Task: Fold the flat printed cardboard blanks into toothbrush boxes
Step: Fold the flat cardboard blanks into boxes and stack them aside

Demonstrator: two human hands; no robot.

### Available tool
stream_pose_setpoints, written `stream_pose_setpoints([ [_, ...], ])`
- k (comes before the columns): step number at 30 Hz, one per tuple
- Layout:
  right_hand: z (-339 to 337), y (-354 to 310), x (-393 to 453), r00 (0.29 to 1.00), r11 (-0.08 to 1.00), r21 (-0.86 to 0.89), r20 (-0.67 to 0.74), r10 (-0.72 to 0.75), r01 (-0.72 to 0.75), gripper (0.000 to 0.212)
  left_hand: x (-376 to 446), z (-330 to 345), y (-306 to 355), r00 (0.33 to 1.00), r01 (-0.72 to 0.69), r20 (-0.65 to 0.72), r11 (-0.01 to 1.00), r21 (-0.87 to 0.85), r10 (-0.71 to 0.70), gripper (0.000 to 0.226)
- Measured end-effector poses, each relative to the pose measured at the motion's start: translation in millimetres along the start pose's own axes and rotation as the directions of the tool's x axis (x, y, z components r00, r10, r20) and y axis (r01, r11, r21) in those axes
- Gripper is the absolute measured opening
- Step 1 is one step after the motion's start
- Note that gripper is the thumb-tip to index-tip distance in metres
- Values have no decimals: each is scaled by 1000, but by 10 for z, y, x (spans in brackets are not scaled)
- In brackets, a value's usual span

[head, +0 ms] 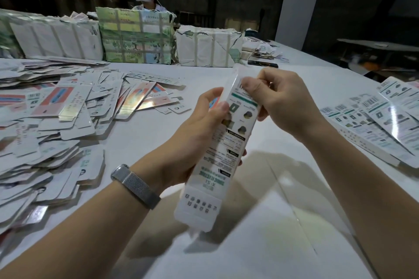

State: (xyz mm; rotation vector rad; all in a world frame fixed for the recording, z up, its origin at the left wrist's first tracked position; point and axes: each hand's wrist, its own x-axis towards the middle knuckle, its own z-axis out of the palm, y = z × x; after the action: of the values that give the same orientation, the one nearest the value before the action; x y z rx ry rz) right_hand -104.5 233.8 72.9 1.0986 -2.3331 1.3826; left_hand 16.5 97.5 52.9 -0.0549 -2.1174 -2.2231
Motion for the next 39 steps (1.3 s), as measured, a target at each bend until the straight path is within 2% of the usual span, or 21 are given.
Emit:
stream_pose_setpoints([
  [4, 135, -12, -50, 997, 980, 195, -62, -37, 48, 34, 55, -163, -209, 991, -133, 3, 986, -99, 134, 49],
  [7, 263, -35, -105, 992, 976, 199, -108, -65, 85, 32, 120, -194, -266, 975, -221, -15, 975, -19, 221, 55],
  [10, 287, -55, -125, 992, 964, 248, -108, -71, 96, 29, 108, -183, -282, 960, -277, -24, 960, 47, 278, 43],
  [15, 343, -72, -168, 996, 931, 359, -89, -29, 60, 24, 95, -198, -258, 963, -267, -37, 963, -32, 265, 31],
  [20, 411, -100, -174, 999, 910, 412, -11, -36, 37, 29, 134, -206, -214, 956, -292, -75, 942, -165, 283, 42],
  [23, 441, -106, -173, 999, 880, 475, 36, -21, 2, 27, 157, -229, -235, 945, -326, -83, 935, -142, 317, 46],
  [31, 433, -118, -191, 994, 863, 502, 107, 4, -58, 19, 215, -200, -328, 953, -299, -121, 934, -195, 280, 39],
  [36, 407, -120, -192, 990, 839, 533, 134, 38, -104, 18, 219, -142, -345, 956, -270, -162, 948, -169, 243, 16],
  [39, 389, -106, -172, 995, 757, 647, 88, 42, -90, 20, 219, -125, -354, 952, -284, -158, 949, -139, 262, 14],
])
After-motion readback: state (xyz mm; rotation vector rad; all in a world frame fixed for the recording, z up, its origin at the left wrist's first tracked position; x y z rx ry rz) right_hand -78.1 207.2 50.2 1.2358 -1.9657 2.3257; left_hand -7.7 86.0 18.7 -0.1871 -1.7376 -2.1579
